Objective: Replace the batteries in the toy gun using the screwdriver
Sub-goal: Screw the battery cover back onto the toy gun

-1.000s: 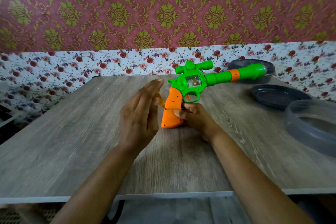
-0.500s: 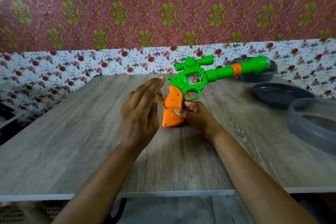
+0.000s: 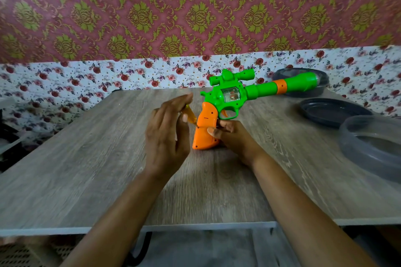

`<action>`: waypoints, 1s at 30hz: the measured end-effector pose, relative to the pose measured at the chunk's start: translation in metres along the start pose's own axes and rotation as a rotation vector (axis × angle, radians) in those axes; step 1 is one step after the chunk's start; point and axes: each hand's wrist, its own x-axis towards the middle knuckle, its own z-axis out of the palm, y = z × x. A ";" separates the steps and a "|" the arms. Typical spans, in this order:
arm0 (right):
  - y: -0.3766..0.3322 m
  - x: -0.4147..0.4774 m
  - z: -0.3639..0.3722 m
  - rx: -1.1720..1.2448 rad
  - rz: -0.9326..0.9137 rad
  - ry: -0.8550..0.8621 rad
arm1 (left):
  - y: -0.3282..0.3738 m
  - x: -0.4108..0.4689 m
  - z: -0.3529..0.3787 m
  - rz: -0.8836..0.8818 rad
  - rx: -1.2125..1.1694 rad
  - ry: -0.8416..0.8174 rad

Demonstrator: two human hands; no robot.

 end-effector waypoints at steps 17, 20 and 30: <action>-0.002 -0.007 0.001 -0.069 -0.073 0.022 | 0.011 0.000 0.000 0.045 0.018 -0.076; -0.004 -0.010 0.003 -0.090 -0.087 0.043 | 0.014 -0.001 0.004 0.051 0.067 -0.058; -0.010 -0.026 -0.005 -0.168 -0.078 0.114 | 0.029 -0.005 0.001 -0.137 -0.038 -0.037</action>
